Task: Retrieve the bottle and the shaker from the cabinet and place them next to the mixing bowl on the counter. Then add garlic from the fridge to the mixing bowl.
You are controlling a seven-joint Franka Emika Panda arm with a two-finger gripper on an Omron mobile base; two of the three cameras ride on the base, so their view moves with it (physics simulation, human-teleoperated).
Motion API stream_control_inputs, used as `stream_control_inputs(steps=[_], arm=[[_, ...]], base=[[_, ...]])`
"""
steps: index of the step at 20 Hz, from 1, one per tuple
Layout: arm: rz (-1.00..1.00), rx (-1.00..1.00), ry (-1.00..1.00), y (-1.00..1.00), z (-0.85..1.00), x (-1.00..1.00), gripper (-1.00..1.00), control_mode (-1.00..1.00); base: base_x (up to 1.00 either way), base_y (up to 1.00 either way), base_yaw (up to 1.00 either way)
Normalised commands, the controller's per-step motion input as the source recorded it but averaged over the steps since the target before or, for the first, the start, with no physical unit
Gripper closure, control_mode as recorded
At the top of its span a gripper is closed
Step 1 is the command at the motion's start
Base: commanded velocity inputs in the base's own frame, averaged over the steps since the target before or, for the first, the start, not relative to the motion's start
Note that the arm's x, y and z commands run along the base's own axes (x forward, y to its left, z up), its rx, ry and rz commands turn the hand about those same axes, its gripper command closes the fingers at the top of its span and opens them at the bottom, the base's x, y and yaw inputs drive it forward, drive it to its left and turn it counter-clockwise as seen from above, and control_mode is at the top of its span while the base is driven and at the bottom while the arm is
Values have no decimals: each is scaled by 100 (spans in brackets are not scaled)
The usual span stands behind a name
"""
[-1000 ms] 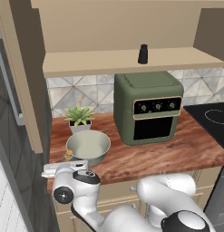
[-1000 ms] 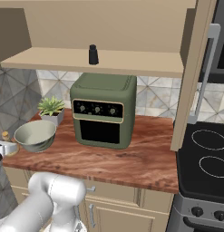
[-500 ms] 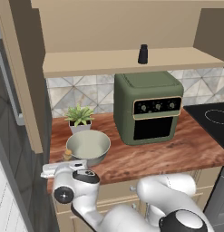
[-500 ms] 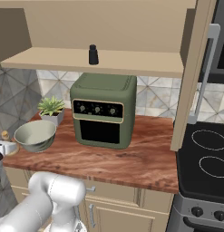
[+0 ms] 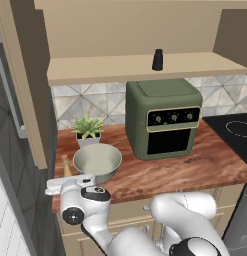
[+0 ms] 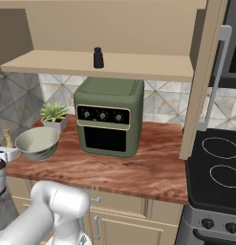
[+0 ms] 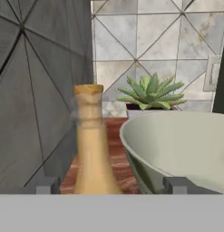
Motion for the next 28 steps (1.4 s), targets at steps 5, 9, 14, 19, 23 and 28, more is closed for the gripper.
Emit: stream_control_inputs(steps=[5,9,14,19,23,28], arm=[[0,5,-8,9,23,-11,-100,-100],[1,11,-2,0,59,-66,-100,-100],[10,9,4,0,69,-76,-100,-100],[2,4,2,-32,79,-91,-100,-100],[-2,3,6,-90,80,-58,-100,-100],[-1,17,7,-99,74,-30,-100,-100]], base=[[0,0,0],[0,0,0],[0,0,0],[0,0,0],[0,0,0],[0,0,0]])
